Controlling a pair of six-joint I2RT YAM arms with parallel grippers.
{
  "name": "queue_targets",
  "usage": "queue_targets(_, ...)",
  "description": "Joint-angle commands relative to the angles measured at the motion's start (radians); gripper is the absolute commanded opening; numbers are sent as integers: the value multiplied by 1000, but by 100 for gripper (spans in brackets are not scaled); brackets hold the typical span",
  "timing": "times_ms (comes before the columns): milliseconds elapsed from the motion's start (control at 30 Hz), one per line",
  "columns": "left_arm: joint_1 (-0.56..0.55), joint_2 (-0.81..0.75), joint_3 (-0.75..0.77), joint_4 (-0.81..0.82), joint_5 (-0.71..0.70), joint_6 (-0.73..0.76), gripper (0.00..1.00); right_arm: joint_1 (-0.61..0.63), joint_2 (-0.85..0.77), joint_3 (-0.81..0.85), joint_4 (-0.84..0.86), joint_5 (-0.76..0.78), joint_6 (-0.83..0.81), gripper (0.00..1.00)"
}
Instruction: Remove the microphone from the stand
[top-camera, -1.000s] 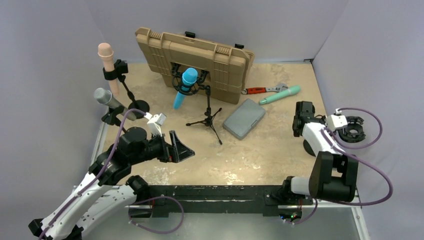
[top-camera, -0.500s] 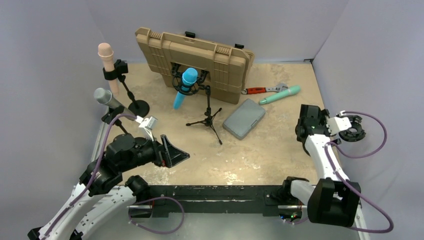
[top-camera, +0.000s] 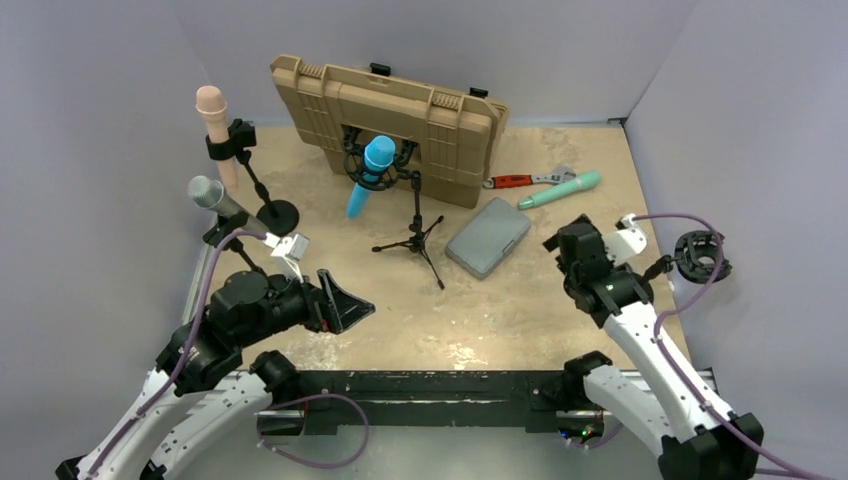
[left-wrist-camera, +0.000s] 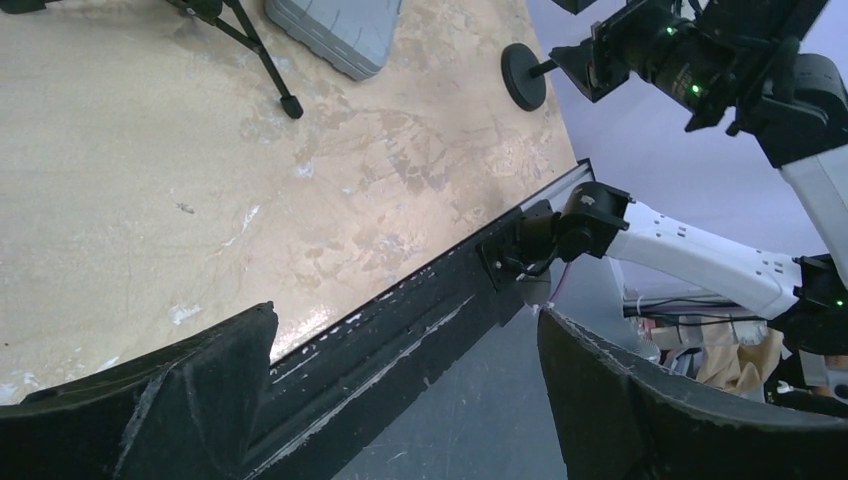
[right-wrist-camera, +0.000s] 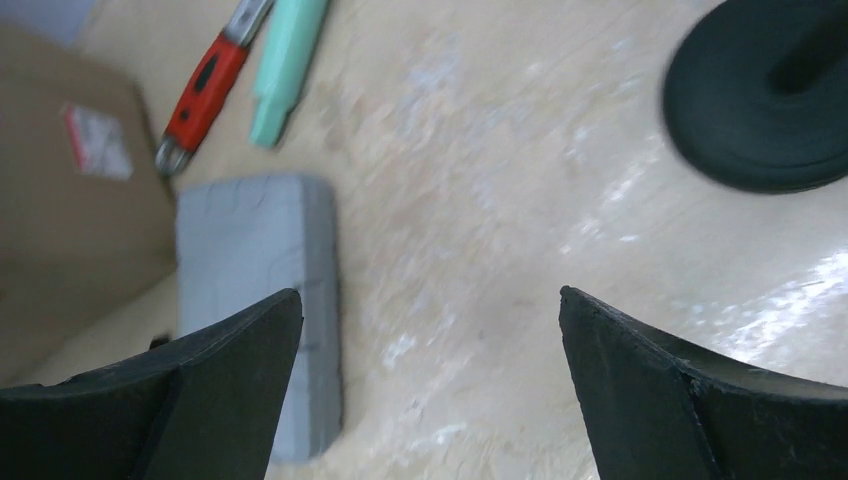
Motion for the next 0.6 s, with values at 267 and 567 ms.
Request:
queue_targets(267,7,87,7,67,-46,-30,100,617,129,177,217,-110,-223,99)
queue_targets(567,7,134,-11,91,-30,-78,100,655,213,295,741,-393,-578,98)
